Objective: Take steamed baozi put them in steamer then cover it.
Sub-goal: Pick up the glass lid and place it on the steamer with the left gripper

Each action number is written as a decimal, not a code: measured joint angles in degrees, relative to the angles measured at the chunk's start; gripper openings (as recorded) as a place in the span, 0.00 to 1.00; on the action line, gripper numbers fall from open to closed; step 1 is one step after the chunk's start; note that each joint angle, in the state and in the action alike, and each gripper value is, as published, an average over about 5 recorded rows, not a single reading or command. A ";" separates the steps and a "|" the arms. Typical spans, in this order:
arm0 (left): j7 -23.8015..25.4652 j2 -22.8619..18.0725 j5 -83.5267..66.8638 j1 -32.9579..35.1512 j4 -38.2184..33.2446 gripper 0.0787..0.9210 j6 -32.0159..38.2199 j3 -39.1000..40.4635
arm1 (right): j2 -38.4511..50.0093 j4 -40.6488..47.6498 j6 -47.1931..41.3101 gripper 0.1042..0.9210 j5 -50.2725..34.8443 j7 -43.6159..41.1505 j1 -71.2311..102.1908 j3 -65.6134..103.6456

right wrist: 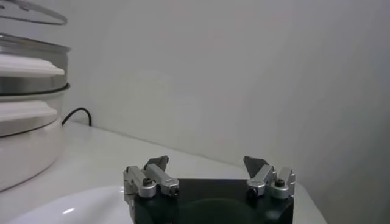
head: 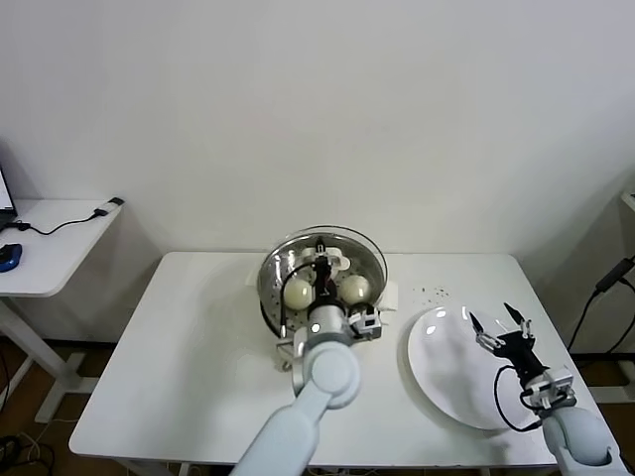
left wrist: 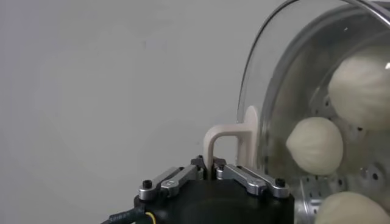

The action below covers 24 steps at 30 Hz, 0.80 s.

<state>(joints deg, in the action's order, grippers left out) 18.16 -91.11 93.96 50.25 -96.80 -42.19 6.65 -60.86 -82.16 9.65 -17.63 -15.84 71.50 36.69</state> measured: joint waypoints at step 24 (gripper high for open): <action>-2.97 -1.09 0.09 -0.60 6.34 0.08 0.03 -0.97 | -0.72 0.61 0.43 0.88 0.64 -0.46 -0.06 0.40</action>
<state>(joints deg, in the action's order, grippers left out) 15.18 -92.20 94.05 49.65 -90.46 -42.17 5.68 -61.58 -81.55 10.09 -16.99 -16.30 71.44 37.09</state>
